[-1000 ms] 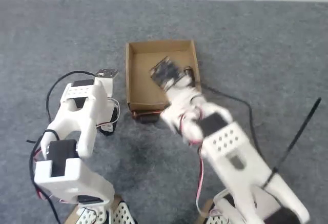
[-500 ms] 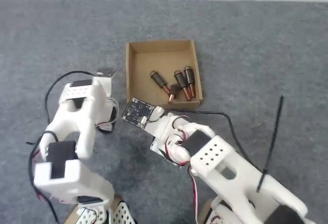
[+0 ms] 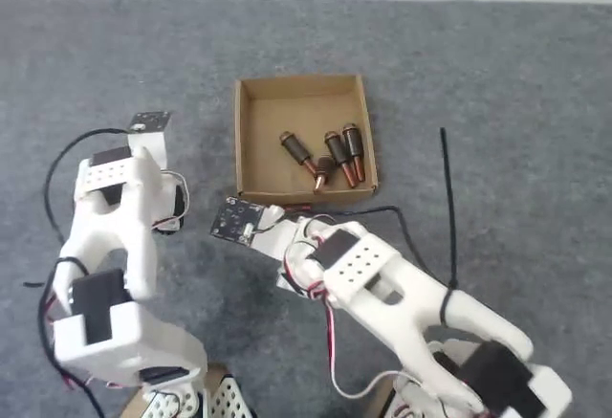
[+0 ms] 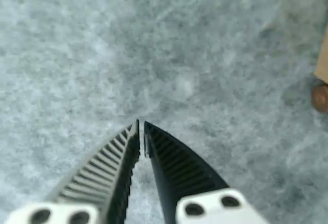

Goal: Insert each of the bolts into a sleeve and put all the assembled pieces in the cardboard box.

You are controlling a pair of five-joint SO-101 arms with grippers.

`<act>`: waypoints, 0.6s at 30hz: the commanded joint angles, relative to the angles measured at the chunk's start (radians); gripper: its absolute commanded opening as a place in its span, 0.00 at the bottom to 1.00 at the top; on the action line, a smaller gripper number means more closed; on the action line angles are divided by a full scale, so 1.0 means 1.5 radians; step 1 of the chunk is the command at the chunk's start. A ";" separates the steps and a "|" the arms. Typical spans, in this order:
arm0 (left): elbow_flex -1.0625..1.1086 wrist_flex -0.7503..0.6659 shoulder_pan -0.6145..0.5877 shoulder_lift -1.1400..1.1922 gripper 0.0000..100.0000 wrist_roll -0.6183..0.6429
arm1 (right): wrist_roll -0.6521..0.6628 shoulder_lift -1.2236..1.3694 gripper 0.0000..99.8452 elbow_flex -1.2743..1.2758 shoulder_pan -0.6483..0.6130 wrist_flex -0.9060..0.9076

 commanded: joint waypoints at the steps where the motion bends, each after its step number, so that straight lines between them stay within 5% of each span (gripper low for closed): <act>1: -0.035 0.005 -0.003 -0.004 0.02 -0.001 | 0.057 0.024 0.13 -0.056 -0.004 -0.033; 18: -0.036 0.000 0.001 -0.004 0.02 -0.003 | 0.220 0.192 0.18 -0.222 0.039 -0.035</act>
